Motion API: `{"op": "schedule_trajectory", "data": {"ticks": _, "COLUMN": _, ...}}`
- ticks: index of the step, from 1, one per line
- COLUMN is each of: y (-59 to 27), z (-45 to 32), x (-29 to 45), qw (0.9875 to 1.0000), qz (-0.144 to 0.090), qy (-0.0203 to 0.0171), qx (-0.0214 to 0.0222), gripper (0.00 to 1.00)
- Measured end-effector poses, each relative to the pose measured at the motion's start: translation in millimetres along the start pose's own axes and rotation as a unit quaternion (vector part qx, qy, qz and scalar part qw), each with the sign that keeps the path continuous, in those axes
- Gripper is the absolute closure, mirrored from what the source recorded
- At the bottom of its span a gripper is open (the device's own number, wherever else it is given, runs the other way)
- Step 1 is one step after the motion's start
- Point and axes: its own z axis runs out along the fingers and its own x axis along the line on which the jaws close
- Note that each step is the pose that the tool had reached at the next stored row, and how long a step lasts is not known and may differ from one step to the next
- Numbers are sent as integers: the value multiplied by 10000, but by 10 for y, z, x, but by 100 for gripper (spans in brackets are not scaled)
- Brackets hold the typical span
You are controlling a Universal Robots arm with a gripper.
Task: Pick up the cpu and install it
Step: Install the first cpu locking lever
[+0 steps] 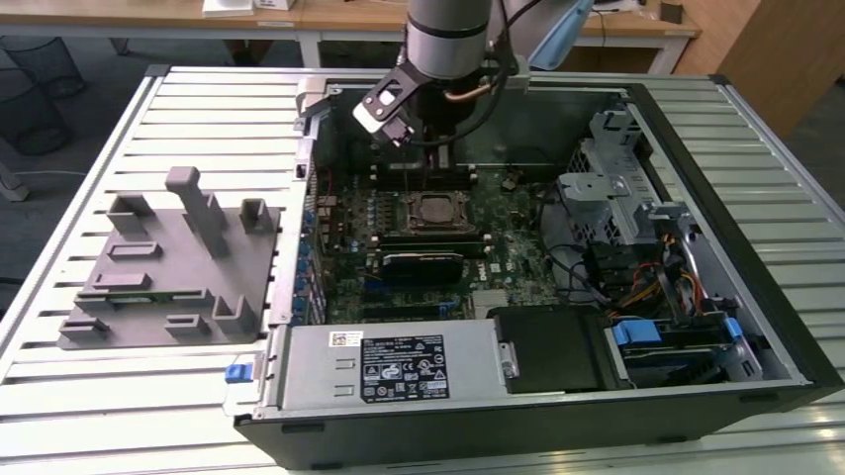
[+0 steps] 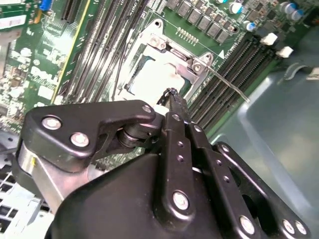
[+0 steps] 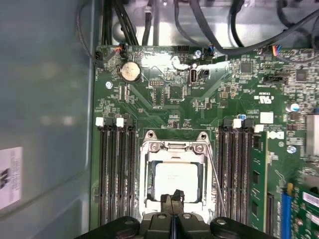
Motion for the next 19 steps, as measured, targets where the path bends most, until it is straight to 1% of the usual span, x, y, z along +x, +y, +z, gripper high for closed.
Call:
{"op": "schedule_trajectory", "data": {"ticks": 6, "y": 3, "z": -189, "x": 6, "qw": 10000, "qz": 0, "qy": 0, "qx": 0, "gripper": 89}}
{"op": "schedule_trajectory", "data": {"ticks": 8, "y": 3, "z": -228, "x": 8, "qw": 10000, "qz": 0, "qy": 0, "qx": 0, "gripper": 89}}
{"op": "schedule_trajectory", "data": {"ticks": 11, "y": 4, "z": -233, "x": 8, "qw": 10000, "qz": -58, "qy": 1, "qx": 1, "gripper": 89}}
{"op": "schedule_trajectory", "data": {"ticks": 14, "y": 4, "z": -233, "x": 8, "qw": 9995, "qz": -320, "qy": 2, "qx": 11, "gripper": 89}}
{"op": "schedule_trajectory", "data": {"ticks": 16, "y": 3, "z": -233, "x": 8, "qw": 9987, "qz": -500, "qy": 4, "qx": 18, "gripper": 89}}
{"op": "schedule_trajectory", "data": {"ticks": 19, "y": 3, "z": -230, "x": 8, "qw": 9971, "qz": -766, "qy": -1, "qx": 27, "gripper": 89}}
